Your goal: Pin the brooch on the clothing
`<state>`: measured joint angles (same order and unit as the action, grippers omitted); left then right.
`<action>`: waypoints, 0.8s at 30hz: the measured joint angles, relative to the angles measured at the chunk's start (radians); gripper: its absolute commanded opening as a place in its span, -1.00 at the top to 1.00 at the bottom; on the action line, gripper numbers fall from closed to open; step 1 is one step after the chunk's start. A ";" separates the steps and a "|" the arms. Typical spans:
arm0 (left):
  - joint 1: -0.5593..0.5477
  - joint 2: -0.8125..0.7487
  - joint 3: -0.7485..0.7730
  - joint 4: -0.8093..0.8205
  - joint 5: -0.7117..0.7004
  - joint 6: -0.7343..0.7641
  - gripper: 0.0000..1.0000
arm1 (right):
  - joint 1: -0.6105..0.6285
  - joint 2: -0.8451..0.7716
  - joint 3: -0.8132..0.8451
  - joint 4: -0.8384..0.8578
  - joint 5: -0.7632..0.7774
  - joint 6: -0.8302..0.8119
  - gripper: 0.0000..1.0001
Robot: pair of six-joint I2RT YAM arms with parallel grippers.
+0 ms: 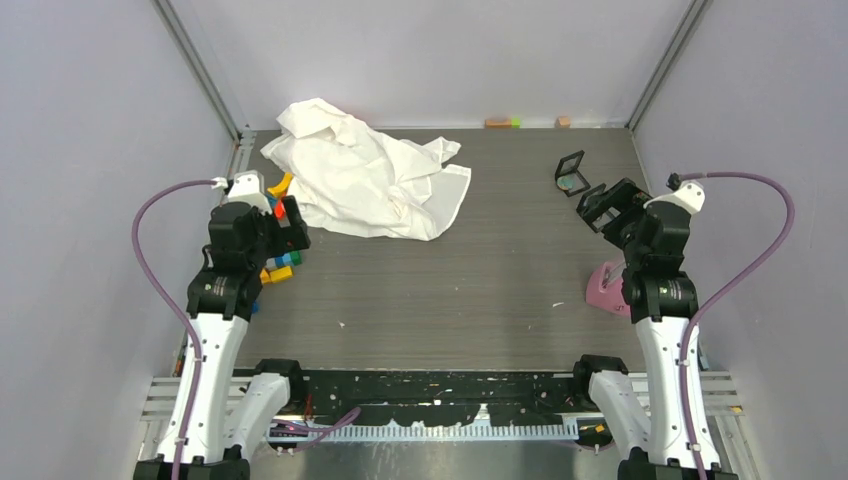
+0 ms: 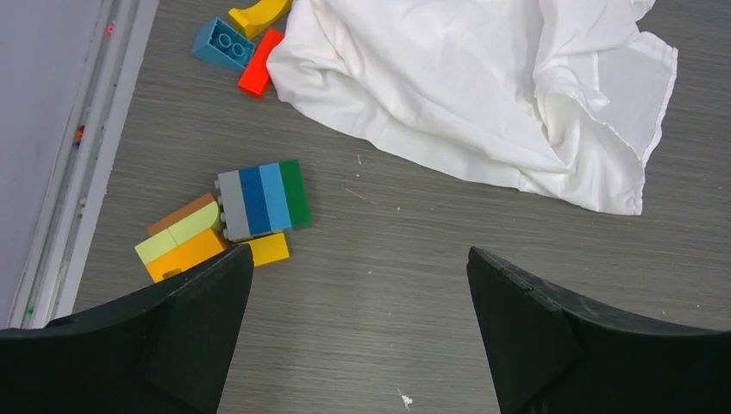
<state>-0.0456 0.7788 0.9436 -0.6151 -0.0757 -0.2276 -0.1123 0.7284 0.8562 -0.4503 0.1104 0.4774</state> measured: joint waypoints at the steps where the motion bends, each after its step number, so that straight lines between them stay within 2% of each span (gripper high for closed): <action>1: 0.000 0.005 0.000 0.000 -0.003 0.000 -0.96 | 0.000 0.005 0.010 0.000 -0.002 0.000 -1.00; 11: 0.000 0.058 0.000 0.006 -0.002 0.007 -0.96 | 0.000 0.019 0.021 0.003 -0.076 -0.005 -1.00; 18: 0.000 0.147 0.059 -0.026 0.036 0.028 -0.97 | 0.026 0.164 0.021 0.060 -0.290 -0.011 -0.88; 21: 0.000 0.195 0.095 -0.026 0.075 0.028 -0.98 | 0.134 0.250 0.021 0.059 -0.291 -0.032 -0.85; 24: -0.001 0.250 0.135 -0.035 0.119 0.030 -0.98 | 0.335 0.342 0.050 0.038 -0.232 -0.061 -0.82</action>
<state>-0.0467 1.0290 1.0790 -0.6502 0.0429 -0.1974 0.2226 1.0706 0.9066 -0.4122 -0.1219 0.4168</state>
